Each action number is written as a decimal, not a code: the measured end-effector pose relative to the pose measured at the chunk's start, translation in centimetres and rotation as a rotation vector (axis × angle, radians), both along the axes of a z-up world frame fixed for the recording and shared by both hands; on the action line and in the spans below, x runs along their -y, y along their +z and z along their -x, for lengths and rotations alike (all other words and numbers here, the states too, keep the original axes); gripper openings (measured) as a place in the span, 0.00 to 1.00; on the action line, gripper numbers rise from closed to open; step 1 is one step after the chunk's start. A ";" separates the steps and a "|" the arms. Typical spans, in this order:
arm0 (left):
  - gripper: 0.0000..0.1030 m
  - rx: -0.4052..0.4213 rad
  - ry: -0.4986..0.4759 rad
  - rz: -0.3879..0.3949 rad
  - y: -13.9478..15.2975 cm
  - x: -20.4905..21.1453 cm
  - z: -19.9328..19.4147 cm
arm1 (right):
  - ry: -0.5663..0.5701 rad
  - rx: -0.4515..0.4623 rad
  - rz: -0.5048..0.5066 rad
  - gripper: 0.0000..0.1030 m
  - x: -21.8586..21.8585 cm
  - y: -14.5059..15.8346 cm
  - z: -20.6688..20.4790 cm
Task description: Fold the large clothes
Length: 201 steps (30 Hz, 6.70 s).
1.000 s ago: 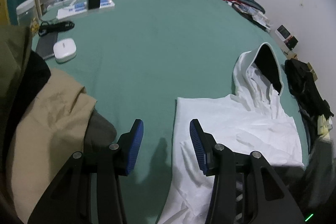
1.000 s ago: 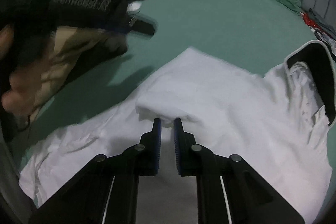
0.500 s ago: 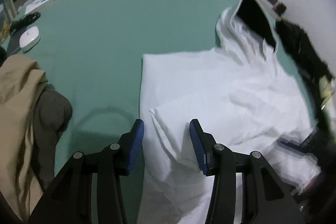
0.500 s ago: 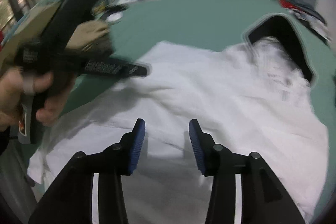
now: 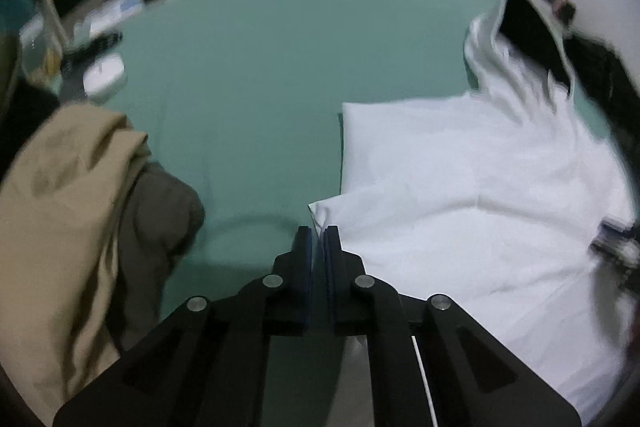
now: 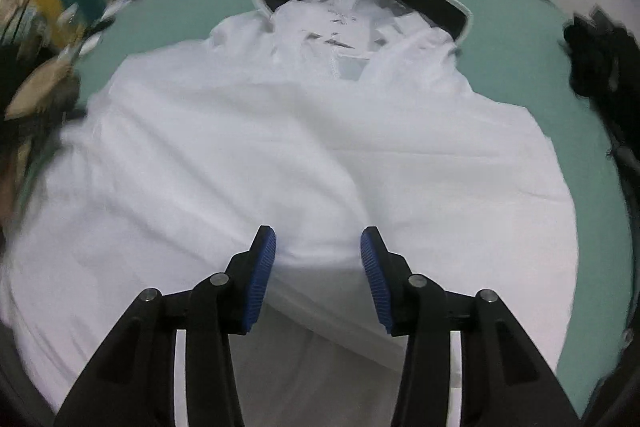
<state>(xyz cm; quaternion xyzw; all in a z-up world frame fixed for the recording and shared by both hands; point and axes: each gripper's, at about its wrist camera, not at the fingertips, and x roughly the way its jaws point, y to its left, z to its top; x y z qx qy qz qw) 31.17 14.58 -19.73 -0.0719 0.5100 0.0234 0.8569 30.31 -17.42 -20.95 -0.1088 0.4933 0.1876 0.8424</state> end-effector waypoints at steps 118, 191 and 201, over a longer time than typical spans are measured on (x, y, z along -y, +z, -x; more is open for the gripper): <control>0.37 0.131 0.118 0.084 4.9 -3.1 -1.4 | 0.592 0.624 0.685 0.24 -13.0 0.5 -3.1; 0.37 0.187 0.016 0.139 5.3 1.9 -1.5 | 0.329 0.400 0.468 0.72 -10.9 1.9 3.8; 0.37 0.295 -0.117 0.163 6.4 7.4 -2.0 | 0.444 0.435 0.313 0.74 -8.3 4.9 7.1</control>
